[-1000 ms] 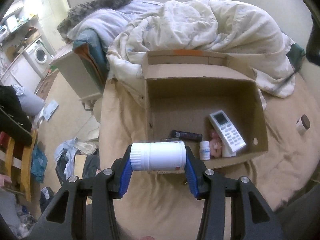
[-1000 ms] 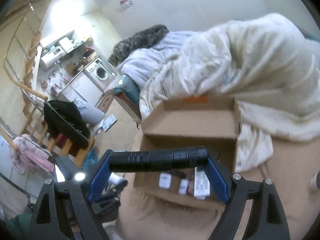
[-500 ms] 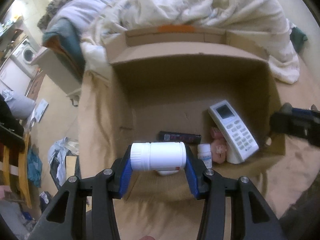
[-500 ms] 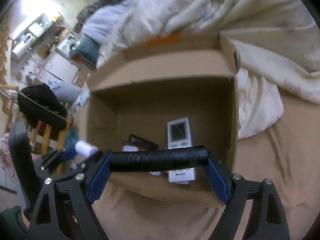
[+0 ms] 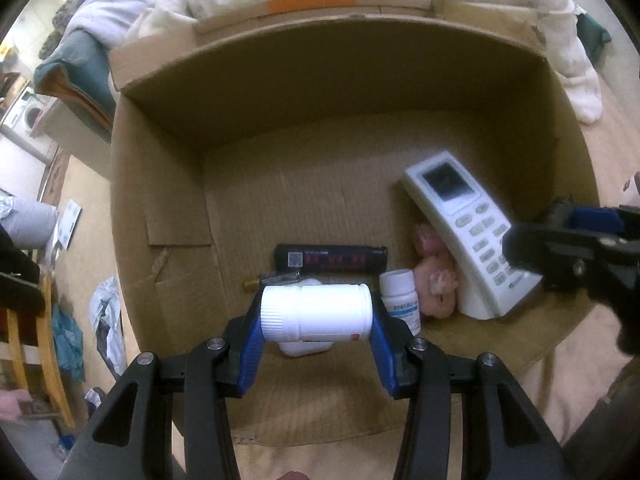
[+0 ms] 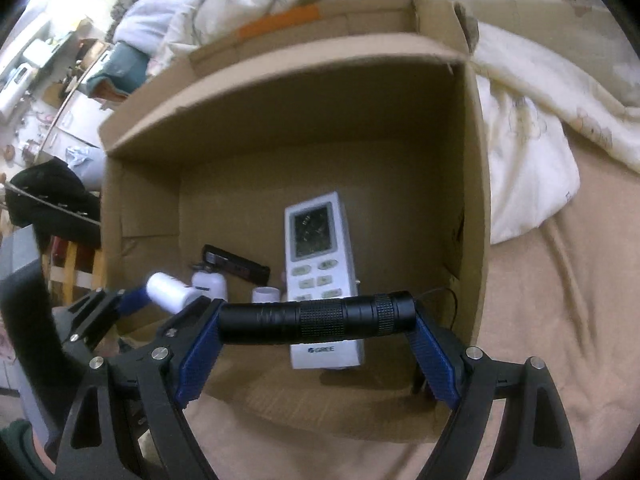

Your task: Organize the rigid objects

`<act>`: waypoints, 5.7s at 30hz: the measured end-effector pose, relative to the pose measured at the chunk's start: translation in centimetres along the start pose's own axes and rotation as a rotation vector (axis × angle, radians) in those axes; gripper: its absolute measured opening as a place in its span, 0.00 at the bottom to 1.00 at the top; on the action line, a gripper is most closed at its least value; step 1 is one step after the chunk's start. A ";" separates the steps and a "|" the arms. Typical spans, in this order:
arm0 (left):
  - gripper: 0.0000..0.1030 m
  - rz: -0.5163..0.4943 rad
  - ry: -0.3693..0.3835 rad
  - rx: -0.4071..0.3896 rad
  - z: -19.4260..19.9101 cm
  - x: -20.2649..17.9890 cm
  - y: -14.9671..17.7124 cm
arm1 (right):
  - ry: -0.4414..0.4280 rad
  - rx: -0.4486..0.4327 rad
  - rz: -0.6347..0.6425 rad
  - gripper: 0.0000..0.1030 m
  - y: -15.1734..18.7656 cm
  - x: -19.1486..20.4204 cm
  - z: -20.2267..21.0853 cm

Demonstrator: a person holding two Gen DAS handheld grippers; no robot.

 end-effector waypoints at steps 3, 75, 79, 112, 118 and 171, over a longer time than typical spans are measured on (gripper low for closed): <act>0.42 -0.003 -0.015 0.002 -0.2 0.2 0.0 | 0.000 0.001 -0.003 0.90 0.0 0.0 -0.1; 0.90 0.178 0.069 -0.102 7.9 4.4 5.8 | 0.064 0.007 -0.035 1.00 9.8 1.4 1.6; 0.90 0.204 0.080 -0.114 8.1 5.1 5.7 | 0.117 0.019 -0.077 1.00 10.2 0.4 0.0; 0.90 0.330 0.146 -0.086 8.0 7.0 6.0 | 0.179 0.083 0.122 0.79 7.8 6.9 -10.0; 0.90 0.317 0.129 -0.094 8.0 6.8 5.9 | 0.160 0.148 0.149 0.52 9.0 5.3 -8.7; 0.90 0.350 0.115 -0.066 6.7 7.1 5.9 | 0.308 -0.038 -0.206 0.96 10.2 2.0 -6.6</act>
Point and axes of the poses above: each gripper's, at about its wrist camera, not at the fingertips, and z roughly against the way its jaws point, x to its left, y to its underside, the point moved 5 cm from there along -z, roughly the way its jaws point, and after that the axes turned 5 degrees about y, right-handed, at the moved point
